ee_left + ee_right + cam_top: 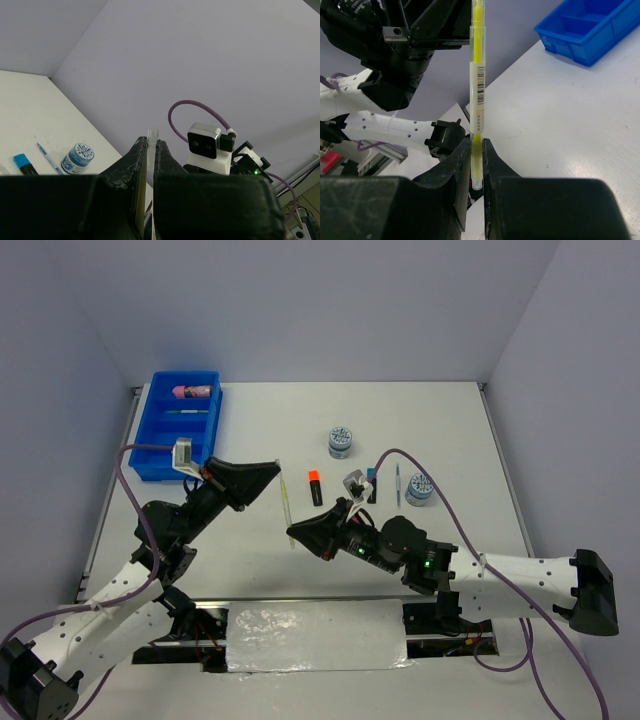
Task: Sort the stationery into containers
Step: Close the pen cap on the pen.
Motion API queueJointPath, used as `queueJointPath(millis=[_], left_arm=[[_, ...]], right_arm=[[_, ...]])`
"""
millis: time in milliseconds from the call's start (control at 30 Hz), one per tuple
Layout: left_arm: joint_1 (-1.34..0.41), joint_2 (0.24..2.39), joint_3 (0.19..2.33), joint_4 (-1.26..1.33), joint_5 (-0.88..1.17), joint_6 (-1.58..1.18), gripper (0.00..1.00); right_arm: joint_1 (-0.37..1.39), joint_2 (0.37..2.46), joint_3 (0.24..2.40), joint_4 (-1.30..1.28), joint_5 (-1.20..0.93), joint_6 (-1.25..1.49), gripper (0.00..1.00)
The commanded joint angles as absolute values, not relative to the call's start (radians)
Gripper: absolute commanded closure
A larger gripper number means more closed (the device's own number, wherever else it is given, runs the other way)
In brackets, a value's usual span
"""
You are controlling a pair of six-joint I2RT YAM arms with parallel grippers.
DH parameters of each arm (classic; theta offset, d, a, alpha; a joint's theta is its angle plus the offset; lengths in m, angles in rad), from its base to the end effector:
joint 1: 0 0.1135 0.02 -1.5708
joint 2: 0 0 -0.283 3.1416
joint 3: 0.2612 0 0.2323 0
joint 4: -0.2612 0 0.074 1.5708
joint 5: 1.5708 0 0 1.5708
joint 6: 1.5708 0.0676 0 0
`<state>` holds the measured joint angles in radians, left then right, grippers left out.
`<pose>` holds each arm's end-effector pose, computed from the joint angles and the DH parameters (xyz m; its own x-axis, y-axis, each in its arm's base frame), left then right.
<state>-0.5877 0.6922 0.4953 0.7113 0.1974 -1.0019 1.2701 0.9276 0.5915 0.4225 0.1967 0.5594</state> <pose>0.1225 -0.0976 0.3781 -0.3572 -0.7547 -0.5503 0.7144 0.1588 -0.6815 0.0783 0.2078 0.3347 -0.4448 0.3227 -0.8355 -0.7586 0.3601 0.5430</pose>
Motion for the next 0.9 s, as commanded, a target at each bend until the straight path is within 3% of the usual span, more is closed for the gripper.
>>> queueJointPath(millis=[0,867], left_arm=[[-0.594,0.693,0.506,0.79,0.213,-1.017,1.0],[-0.594,0.692,0.569,0.719,0.175,-0.956,1.0]], right_arm=[[1.276,0.931,0.64,0.426,0.219,0.543,1.0],[1.276,0.936,0.643,0.416,0.209,0.535,1.0]])
